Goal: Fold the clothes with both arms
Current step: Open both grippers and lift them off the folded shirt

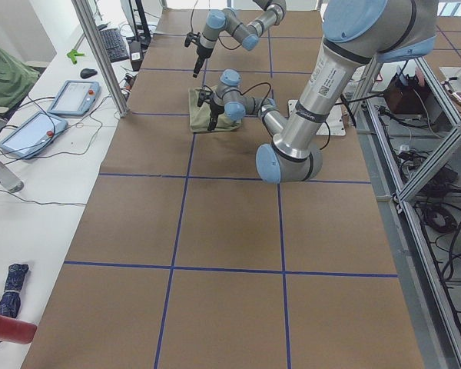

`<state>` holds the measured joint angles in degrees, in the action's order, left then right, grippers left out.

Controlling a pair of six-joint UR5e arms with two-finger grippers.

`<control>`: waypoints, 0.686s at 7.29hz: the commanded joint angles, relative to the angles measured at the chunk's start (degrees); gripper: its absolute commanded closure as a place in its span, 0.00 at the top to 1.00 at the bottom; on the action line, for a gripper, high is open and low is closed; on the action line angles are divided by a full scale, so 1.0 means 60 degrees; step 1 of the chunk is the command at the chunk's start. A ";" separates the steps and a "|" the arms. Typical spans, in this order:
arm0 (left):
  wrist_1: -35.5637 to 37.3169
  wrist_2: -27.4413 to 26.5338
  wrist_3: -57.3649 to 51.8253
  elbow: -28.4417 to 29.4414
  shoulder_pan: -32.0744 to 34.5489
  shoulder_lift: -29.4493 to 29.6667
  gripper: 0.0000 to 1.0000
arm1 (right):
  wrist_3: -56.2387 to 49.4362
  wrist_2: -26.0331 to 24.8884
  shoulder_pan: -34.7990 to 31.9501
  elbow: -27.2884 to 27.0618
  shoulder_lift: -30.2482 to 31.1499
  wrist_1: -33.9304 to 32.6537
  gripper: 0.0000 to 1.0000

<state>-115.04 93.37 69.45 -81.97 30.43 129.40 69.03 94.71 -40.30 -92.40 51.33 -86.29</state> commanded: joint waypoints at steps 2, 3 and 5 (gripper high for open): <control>-0.0103 -0.0313 0.0011 0.1032 0.0637 0.0421 1.00 | -0.0108 0.0006 -0.0007 -0.0025 0.0058 0.0011 1.00; -0.0481 -0.0313 0.0011 0.1368 0.1003 0.0436 1.00 | -0.0065 -0.0024 0.0037 -0.0039 0.0073 0.0011 1.00; -0.1565 -0.0604 -0.0105 0.2642 0.1284 0.0436 1.00 | 0.0038 -0.0068 0.0183 -0.0039 0.0102 0.0011 1.00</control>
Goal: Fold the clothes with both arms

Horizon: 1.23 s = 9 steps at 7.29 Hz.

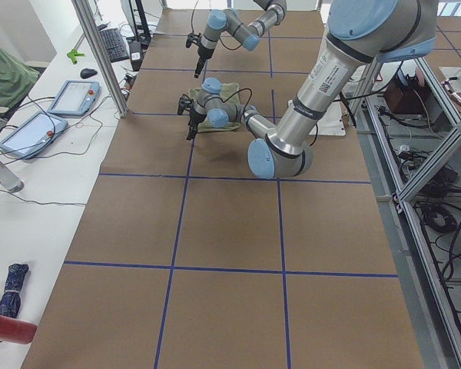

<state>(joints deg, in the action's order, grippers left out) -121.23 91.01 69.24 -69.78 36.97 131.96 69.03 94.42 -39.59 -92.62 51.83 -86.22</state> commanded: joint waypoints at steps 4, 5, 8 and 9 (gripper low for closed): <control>0.0830 0.0782 -0.0916 -0.1672 0.0692 -0.0427 1.00 | -0.0746 0.0461 -0.0094 0.0012 0.0004 -0.0145 1.00; 0.2319 0.0828 -0.1412 -0.3905 0.0694 -0.1258 1.00 | -0.1826 0.1234 -0.0617 -0.0017 0.0062 -0.0161 1.00; 0.5408 0.2012 -0.4074 -0.7380 0.1773 -0.2316 1.00 | -0.4389 0.2948 -0.2271 -0.0803 0.1388 -0.0422 1.00; 0.5410 0.2783 -0.5766 -0.7428 0.2706 -0.2785 1.00 | -0.5836 0.3666 -0.3206 -0.1461 0.2048 -0.1019 1.00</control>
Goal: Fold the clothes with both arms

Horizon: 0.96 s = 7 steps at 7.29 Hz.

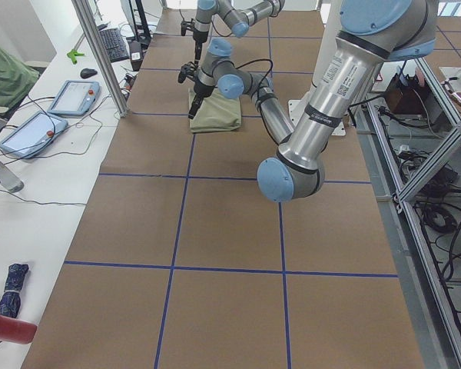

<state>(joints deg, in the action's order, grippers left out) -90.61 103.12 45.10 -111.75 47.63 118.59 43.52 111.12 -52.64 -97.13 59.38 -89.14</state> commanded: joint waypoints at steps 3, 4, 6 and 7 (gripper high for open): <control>0.0321 0.3049 -0.6785 -0.0011 0.4413 -0.2240 1.00 | -0.6157 0.2655 -0.4034 -0.1113 0.1936 -0.2688 1.00; 0.0336 0.3667 -0.7857 0.0573 0.5310 -0.2550 1.00 | -0.7649 0.2995 -0.4769 -0.0967 0.2389 -0.3070 1.00; 0.0233 0.4404 -0.8411 0.1585 0.6007 -0.3572 1.00 | -0.8894 0.2809 -0.5289 -0.0878 0.4316 -0.3103 1.00; 0.0161 0.4362 -0.8439 0.2633 0.6065 -0.3651 1.00 | -0.8865 0.2823 -0.5304 -0.0834 0.5038 -0.2276 1.00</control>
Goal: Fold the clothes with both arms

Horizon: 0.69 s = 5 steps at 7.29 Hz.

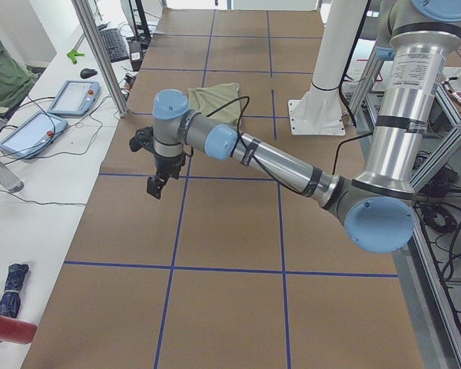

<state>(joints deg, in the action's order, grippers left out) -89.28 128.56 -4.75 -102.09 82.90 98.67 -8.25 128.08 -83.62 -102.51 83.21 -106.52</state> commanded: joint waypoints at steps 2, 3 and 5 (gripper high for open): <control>-0.0733 0.0586 -0.0146 0.1705 0.0597 -0.0781 1.00 | -0.0076 0.0403 -0.0155 0.0662 0.1847 0.2176 1.00; -0.0778 0.1968 -0.0291 0.1867 0.1004 -0.1162 1.00 | -0.0075 0.0595 -0.0156 0.0650 0.1995 0.2210 1.00; -0.2075 0.2261 -0.1125 0.2043 0.1051 -0.2130 1.00 | -0.0089 0.0597 -0.0156 0.0679 0.2025 0.2211 1.00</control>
<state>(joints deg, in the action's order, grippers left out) -97.30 140.55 -9.05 -90.73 88.69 88.84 -8.79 131.42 -84.53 -98.57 95.02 -93.53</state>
